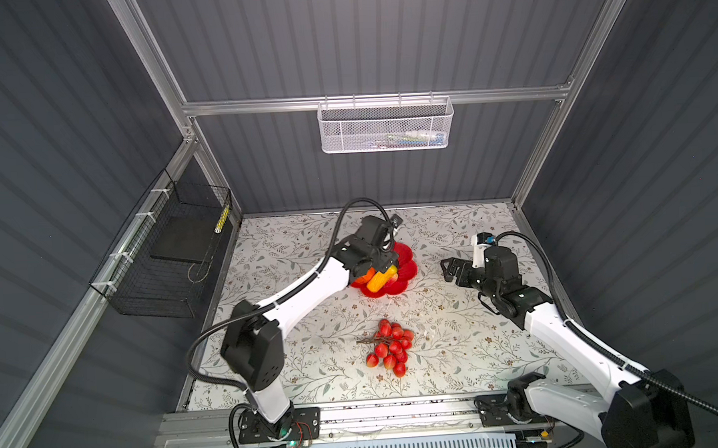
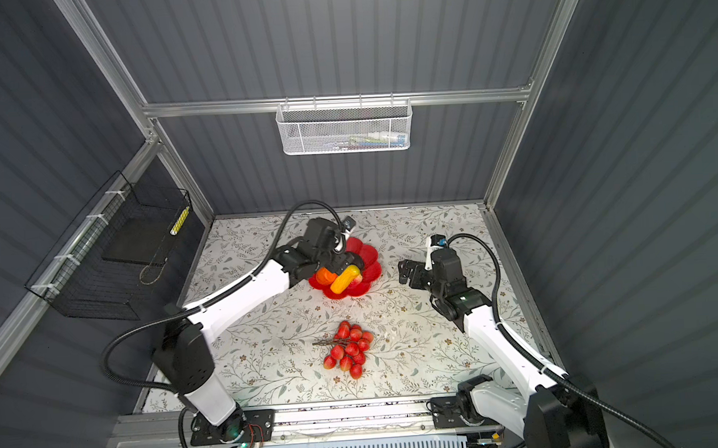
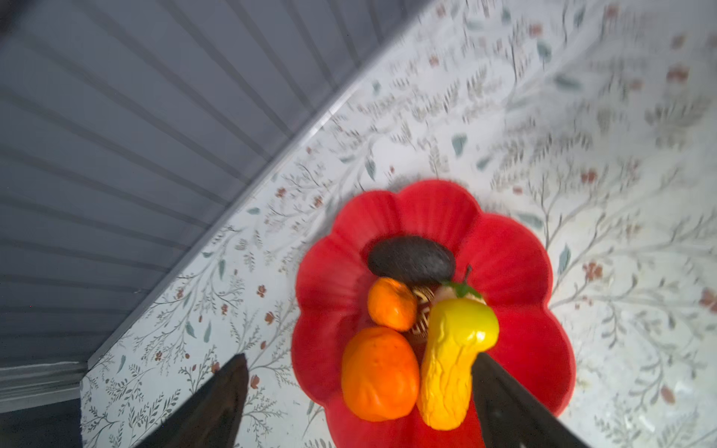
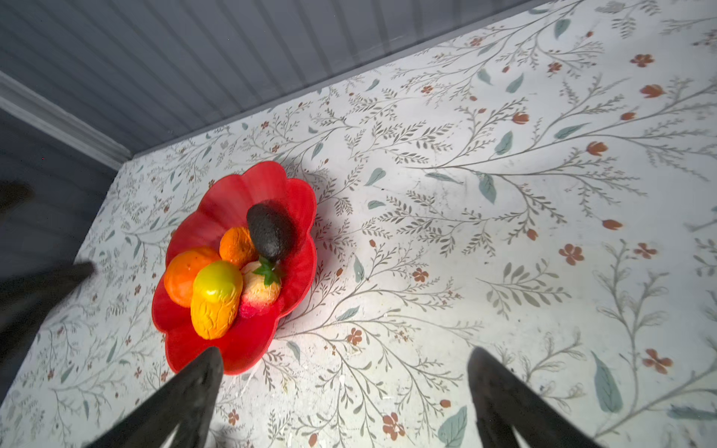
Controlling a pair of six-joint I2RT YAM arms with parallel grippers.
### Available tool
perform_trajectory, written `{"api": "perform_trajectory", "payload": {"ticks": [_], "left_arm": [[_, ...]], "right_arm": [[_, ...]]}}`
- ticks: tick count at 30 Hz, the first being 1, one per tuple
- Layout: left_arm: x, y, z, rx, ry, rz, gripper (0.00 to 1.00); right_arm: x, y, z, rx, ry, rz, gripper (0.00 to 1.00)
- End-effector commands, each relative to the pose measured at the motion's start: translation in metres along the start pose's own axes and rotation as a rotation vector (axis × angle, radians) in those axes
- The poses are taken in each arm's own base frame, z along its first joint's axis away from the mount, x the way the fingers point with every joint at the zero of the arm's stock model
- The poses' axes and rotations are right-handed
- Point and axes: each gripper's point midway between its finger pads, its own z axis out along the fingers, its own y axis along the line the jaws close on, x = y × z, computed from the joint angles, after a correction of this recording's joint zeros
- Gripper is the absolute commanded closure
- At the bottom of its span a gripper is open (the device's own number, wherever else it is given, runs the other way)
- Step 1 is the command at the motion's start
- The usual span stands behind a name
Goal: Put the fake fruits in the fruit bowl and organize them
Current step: 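Carry the yellow squash with the left gripper into the bowl and release, then grasp the lychee bunch stem with the right gripper while the left arm withdraws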
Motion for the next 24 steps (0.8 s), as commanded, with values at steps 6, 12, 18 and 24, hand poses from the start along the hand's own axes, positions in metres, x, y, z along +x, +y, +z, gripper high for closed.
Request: {"api": "perform_trajectory", "payload": {"ticks": [6,12,18,24], "left_arm": [[0.041,0.121,-0.071,-0.13,-0.238,-0.571,0.0],[0.106,0.144,-0.071,-0.148,-0.114,-0.71,0.0],[0.12,0.146,-0.066,-0.087,-0.101,-0.766,0.0],[0.111,0.142,-0.058,-0.002,-0.048,-0.752,0.0]], "right_arm": [[0.037,0.101,-0.005,-0.329,0.082,-0.351,0.07],[0.097,0.175,-0.025,-0.569,0.173,-0.666,0.12],[0.144,0.213,-0.034,-0.696,0.262,-0.817,0.2],[0.188,0.232,-0.028,-0.726,0.373,-0.962,0.27]]}}
